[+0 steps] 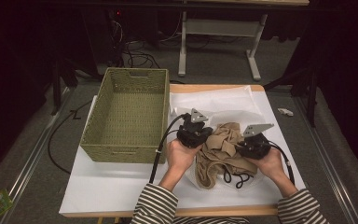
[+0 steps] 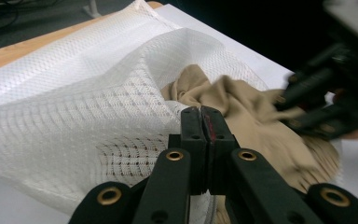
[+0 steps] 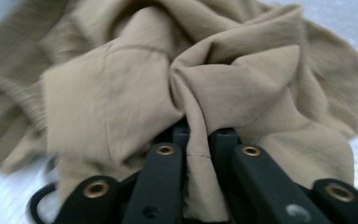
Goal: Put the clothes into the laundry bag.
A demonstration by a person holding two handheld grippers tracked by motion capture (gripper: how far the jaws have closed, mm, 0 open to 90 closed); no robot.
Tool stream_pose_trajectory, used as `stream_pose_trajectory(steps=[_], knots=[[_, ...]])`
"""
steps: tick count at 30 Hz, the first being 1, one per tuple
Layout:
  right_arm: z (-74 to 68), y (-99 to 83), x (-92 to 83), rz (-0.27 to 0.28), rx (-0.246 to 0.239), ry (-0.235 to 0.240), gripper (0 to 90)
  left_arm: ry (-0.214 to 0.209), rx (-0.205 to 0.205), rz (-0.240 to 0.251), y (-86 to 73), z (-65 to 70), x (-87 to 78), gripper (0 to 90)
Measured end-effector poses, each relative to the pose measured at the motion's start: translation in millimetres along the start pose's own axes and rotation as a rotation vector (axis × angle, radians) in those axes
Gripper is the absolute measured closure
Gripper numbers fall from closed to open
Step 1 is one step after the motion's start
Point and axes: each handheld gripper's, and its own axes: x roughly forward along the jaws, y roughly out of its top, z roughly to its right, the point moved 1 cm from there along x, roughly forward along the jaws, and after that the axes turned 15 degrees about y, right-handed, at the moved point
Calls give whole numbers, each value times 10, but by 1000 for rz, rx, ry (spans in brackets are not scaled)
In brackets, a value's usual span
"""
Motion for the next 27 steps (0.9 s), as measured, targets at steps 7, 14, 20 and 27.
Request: stream_pose_trajectory(steps=[7,14,20,27], knots=[[-401,-76,-79,26,-100,78,882,-24,-33,5,25,88,26,888],[-517,13,65,16,-120,34,881,-84,14,25,-13,261,-98,890],[-340,76,290,19,-47,-74,881,-117,-9,30,32,284,-209,892],[-31,92,540,13,50,-149,874,-88,20,33,6,237,-269,892]])
